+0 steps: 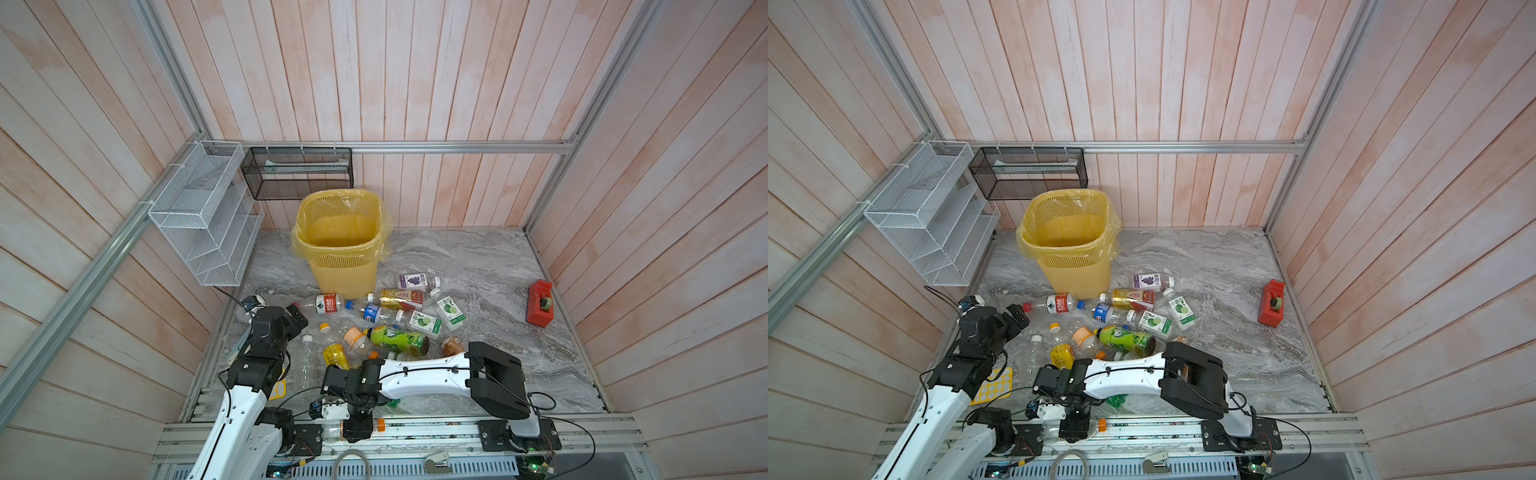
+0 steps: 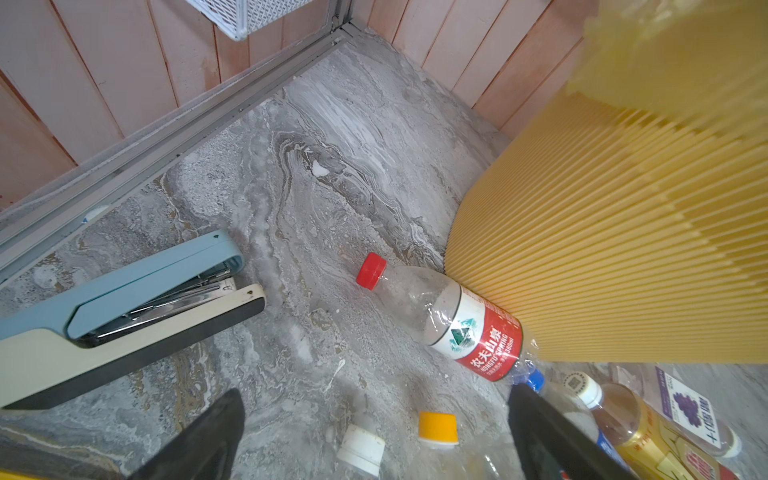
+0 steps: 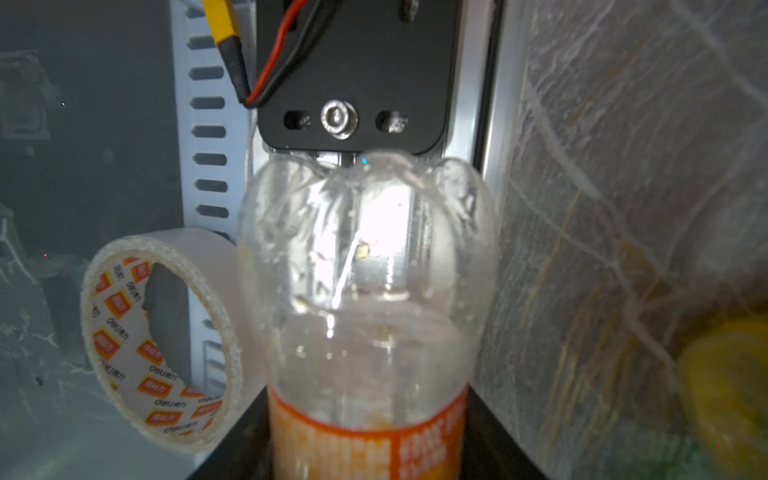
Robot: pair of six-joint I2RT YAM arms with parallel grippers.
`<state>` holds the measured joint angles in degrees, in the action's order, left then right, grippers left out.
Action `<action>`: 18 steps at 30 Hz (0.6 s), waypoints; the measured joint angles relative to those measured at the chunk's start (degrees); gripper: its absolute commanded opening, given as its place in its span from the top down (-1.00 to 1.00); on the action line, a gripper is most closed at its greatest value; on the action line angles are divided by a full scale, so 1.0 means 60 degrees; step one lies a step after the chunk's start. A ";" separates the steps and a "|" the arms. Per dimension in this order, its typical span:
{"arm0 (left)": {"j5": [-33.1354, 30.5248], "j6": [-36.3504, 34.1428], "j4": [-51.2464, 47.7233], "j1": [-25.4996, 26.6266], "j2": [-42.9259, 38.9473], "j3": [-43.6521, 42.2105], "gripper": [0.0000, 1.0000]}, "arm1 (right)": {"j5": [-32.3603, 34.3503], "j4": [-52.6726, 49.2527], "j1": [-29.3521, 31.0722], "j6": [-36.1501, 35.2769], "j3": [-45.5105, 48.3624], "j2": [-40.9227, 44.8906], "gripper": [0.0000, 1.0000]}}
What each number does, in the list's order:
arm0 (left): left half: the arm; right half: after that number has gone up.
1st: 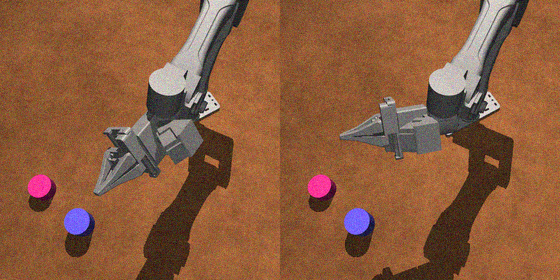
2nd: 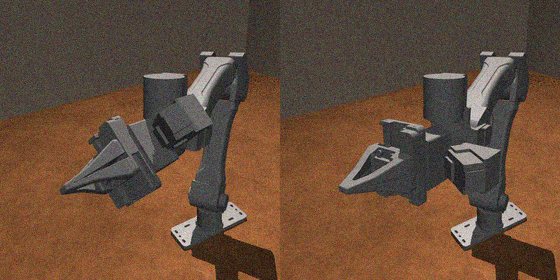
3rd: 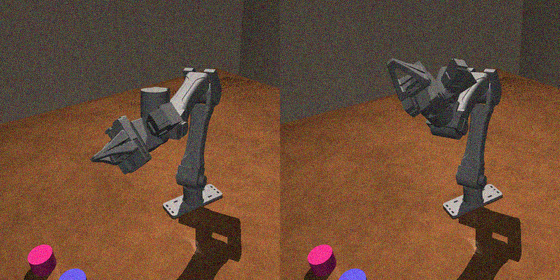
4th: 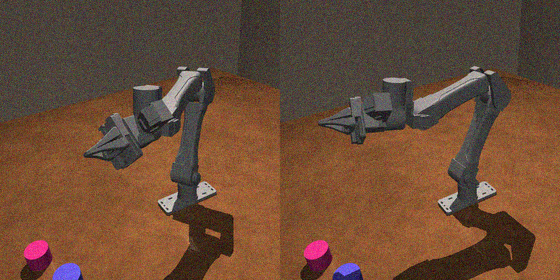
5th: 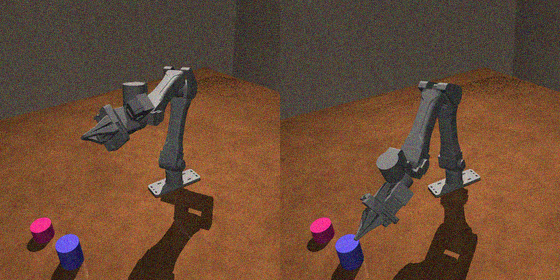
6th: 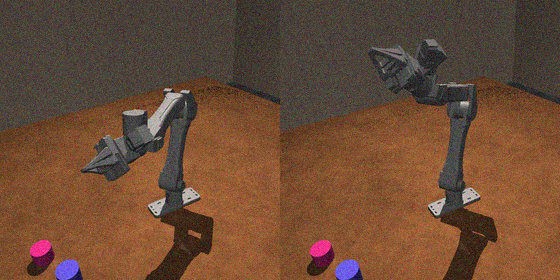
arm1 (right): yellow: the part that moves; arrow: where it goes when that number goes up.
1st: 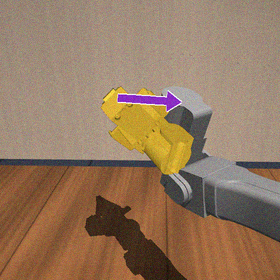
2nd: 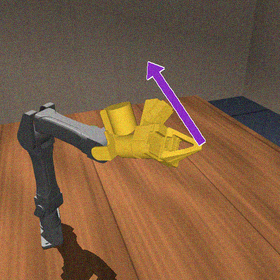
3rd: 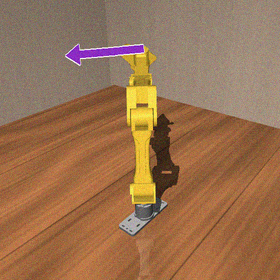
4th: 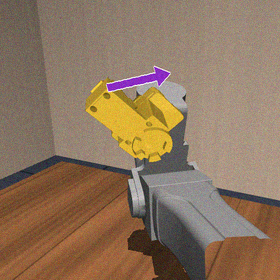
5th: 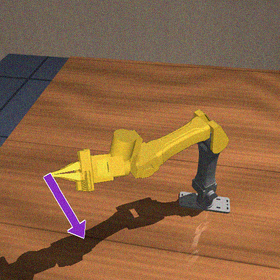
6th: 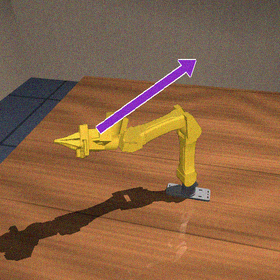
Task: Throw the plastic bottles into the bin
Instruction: 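Grasp the clear orange-label bottle lying by the base with the right gripper, then carry the bottle with the right gripper over the yellow bin and open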
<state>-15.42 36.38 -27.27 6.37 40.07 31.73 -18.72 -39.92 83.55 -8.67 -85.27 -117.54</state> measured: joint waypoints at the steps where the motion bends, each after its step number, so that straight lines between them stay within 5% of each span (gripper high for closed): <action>1: 0.0000 0.0000 0.0000 0.0000 -0.0007 0.0000 -1.00 | 0.0000 0.0000 -0.0004 0.0011 0.0000 0.0000 0.09; 11: -0.0007 0.0011 -0.0095 0.0000 -0.0324 0.0000 -1.00 | 0.0514 0.0914 -0.0725 0.0317 0.0703 0.2025 0.17; 18: -0.0007 0.0127 -0.0255 0.0004 -0.0776 0.0000 -1.00 | 0.2422 0.2667 -0.1792 0.0262 0.0812 0.4725 0.22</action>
<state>-15.46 37.15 -28.80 6.39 35.42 31.73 -4.19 -23.92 72.79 -7.09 -80.40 -89.19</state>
